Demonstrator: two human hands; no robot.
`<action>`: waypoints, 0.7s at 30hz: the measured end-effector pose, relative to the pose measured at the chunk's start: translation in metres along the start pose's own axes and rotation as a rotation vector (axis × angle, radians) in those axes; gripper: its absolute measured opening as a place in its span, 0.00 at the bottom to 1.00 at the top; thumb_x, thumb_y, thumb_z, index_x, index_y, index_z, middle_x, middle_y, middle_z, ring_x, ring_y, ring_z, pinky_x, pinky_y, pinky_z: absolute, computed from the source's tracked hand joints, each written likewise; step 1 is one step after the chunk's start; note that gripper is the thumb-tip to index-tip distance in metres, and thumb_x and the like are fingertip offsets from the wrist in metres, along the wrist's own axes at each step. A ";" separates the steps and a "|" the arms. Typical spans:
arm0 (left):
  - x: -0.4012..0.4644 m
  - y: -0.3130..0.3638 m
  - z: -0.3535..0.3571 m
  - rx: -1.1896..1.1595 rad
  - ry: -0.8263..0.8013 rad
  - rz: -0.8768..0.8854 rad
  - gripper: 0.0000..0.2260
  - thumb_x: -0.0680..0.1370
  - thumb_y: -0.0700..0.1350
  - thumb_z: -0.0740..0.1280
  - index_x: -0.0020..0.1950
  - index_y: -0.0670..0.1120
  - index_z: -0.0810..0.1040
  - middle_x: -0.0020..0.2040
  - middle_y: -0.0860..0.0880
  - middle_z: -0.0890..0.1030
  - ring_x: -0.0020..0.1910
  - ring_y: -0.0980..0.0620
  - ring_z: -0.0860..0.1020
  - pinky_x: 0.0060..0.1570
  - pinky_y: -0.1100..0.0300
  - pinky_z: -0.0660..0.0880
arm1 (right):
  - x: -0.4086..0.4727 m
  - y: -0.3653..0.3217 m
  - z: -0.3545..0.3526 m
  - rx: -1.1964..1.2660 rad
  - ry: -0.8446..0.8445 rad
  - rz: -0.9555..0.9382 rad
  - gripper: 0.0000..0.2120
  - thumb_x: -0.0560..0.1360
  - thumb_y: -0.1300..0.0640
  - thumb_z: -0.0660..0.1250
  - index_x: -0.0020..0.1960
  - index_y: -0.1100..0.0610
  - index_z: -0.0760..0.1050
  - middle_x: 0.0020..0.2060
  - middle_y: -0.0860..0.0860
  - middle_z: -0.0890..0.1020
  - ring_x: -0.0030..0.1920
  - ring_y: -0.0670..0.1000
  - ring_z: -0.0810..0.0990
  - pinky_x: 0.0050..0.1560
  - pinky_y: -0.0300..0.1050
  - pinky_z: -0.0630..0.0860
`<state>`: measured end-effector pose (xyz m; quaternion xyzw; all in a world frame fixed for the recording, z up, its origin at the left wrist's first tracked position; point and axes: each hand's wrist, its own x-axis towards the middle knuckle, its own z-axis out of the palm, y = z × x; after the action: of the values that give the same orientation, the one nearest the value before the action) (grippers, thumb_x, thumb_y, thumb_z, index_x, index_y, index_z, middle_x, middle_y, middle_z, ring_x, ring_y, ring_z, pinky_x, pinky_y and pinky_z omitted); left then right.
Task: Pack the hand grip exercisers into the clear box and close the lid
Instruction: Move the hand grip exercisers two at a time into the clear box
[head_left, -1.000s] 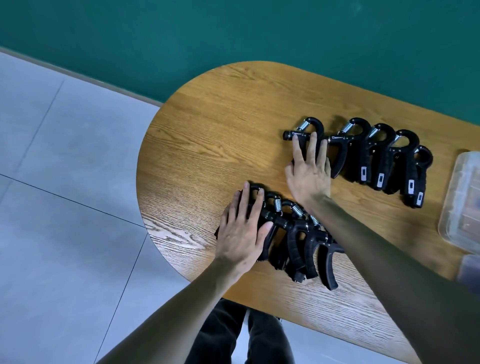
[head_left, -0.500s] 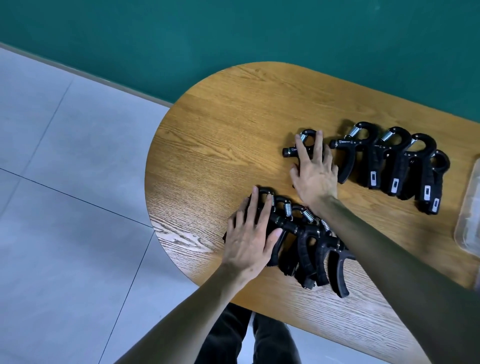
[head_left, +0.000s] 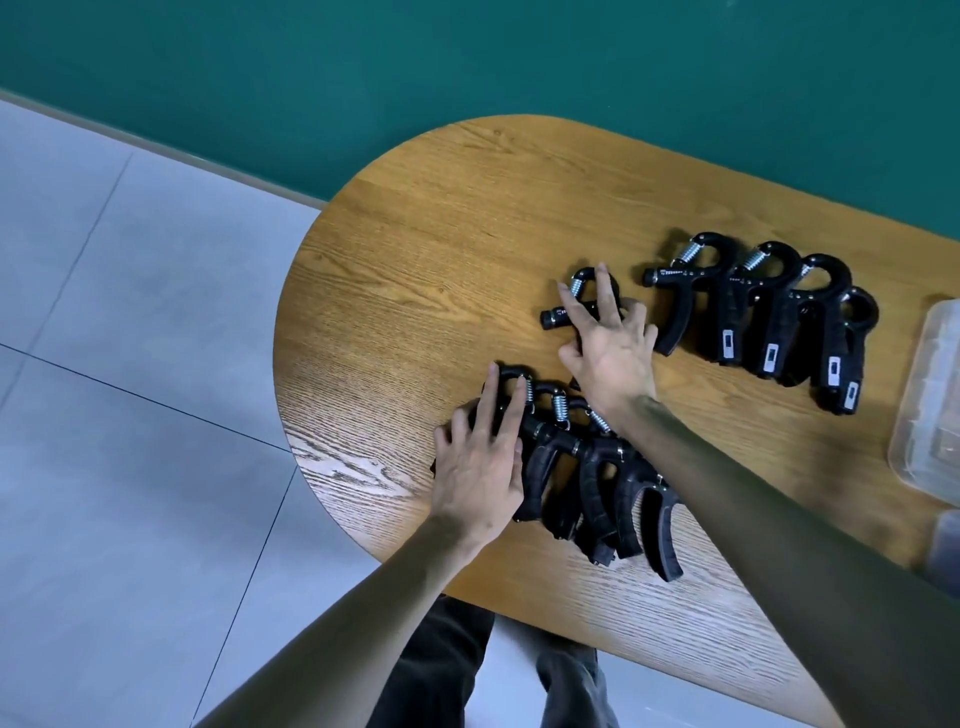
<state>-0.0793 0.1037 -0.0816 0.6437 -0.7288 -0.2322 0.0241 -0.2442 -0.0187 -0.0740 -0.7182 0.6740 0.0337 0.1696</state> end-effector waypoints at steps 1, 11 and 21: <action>0.000 0.000 0.000 -0.007 0.001 0.000 0.35 0.82 0.50 0.57 0.81 0.54 0.37 0.83 0.47 0.39 0.61 0.46 0.67 0.63 0.44 0.69 | -0.002 0.000 -0.001 0.019 0.001 -0.004 0.35 0.79 0.58 0.62 0.81 0.44 0.53 0.81 0.53 0.42 0.65 0.62 0.62 0.63 0.62 0.65; 0.004 0.004 -0.012 -0.011 -0.062 -0.090 0.34 0.83 0.48 0.59 0.83 0.54 0.43 0.83 0.49 0.42 0.68 0.41 0.64 0.71 0.40 0.62 | -0.031 0.012 -0.036 0.117 0.107 -0.061 0.34 0.78 0.56 0.64 0.81 0.47 0.55 0.82 0.52 0.46 0.64 0.59 0.64 0.65 0.59 0.63; -0.040 0.056 -0.047 -0.066 0.194 -0.138 0.34 0.78 0.61 0.45 0.83 0.50 0.53 0.82 0.41 0.52 0.50 0.46 0.61 0.45 0.52 0.58 | -0.108 0.051 -0.095 0.096 0.170 -0.116 0.33 0.77 0.58 0.63 0.80 0.48 0.58 0.82 0.54 0.48 0.63 0.61 0.65 0.62 0.60 0.65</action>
<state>-0.1082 0.1309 -0.0082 0.7106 -0.6690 -0.1938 0.0995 -0.3214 0.0552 0.0353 -0.7472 0.6442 -0.0694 0.1479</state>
